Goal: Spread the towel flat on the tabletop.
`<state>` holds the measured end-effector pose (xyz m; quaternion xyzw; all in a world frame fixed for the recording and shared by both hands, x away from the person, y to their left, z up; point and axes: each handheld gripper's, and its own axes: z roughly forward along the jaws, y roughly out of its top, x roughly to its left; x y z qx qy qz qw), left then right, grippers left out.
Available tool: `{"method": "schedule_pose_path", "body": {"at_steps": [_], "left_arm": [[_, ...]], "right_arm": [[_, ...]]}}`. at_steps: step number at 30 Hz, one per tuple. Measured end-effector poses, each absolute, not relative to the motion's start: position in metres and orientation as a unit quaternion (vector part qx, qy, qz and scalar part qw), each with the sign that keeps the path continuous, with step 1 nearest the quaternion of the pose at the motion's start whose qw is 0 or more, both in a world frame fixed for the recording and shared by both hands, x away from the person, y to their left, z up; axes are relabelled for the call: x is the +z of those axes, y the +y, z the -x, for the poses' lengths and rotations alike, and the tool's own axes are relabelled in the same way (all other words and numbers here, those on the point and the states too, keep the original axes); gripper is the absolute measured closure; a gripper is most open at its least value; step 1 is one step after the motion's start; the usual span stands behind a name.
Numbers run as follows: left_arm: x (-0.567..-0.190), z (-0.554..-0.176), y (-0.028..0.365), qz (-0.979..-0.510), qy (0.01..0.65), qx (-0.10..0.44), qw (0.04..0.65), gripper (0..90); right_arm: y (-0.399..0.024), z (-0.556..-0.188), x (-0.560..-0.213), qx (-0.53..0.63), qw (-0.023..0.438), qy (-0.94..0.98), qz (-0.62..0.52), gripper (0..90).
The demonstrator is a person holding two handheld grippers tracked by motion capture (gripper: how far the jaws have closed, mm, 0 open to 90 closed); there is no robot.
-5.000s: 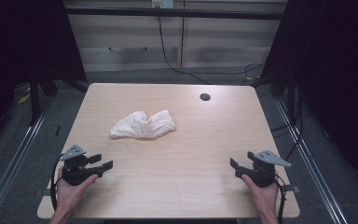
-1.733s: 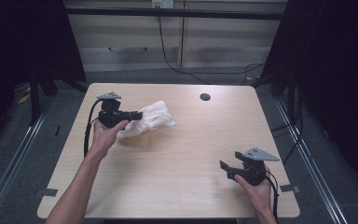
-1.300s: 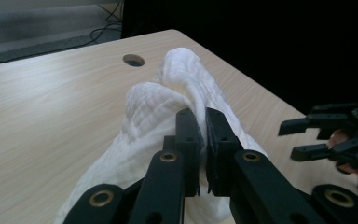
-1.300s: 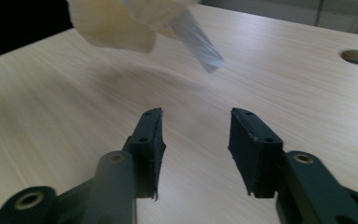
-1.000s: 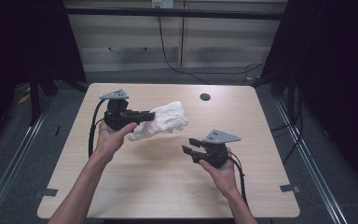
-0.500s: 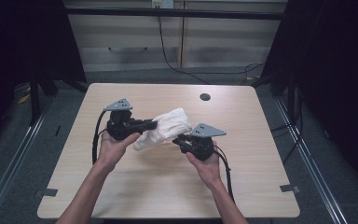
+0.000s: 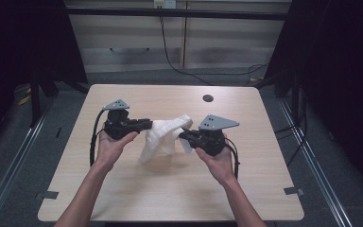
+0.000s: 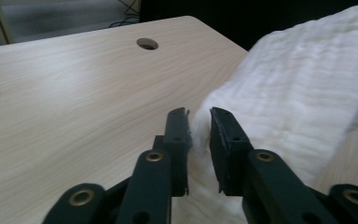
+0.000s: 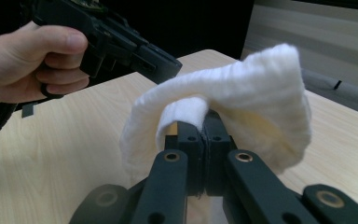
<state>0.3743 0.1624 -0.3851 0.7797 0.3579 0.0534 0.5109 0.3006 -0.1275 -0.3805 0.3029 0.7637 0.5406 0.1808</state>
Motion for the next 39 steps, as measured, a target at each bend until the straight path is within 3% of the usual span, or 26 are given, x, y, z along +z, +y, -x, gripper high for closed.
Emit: {"method": "schedule_pose_path", "body": {"at_steps": [3,6,12,17,25,27,33,39], "left_arm": [[-0.384,-0.372,0.162,-0.777,0.358,0.060,0.514,67.4],[-0.380,-0.364,0.165,-0.772,0.352,0.077,0.523,65.9],[-0.384,-0.347,0.149,-0.781,0.311,0.059,0.538,60.7],[-0.407,-0.346,0.133,-0.789,0.301,0.031,0.534,52.5],[-0.464,-0.360,0.126,-0.799,0.351,0.003,0.489,46.7],[-0.473,-0.362,0.126,-0.803,0.358,0.006,0.476,50.4],[-0.478,-0.364,0.134,-0.813,0.352,0.014,0.463,86.8],[-0.469,-0.357,0.146,-0.815,0.326,0.010,0.480,88.5]], "right_arm": [[-0.128,-0.301,-0.375,0.534,0.188,0.765,-0.308,88.4],[-0.131,-0.304,-0.368,0.533,0.193,0.761,-0.316,88.4],[-0.136,-0.321,-0.368,0.524,0.190,0.750,-0.357,88.4],[-0.132,-0.345,-0.383,0.497,0.188,0.754,-0.386,88.4],[-0.123,-0.358,-0.403,0.491,0.166,0.759,-0.394,88.3],[-0.124,-0.358,-0.402,0.493,0.166,0.758,-0.395,88.3],[-0.135,-0.356,-0.399,0.496,0.170,0.752,-0.400,88.2],[-0.146,-0.347,-0.397,0.501,0.167,0.749,-0.399,88.1]]}}
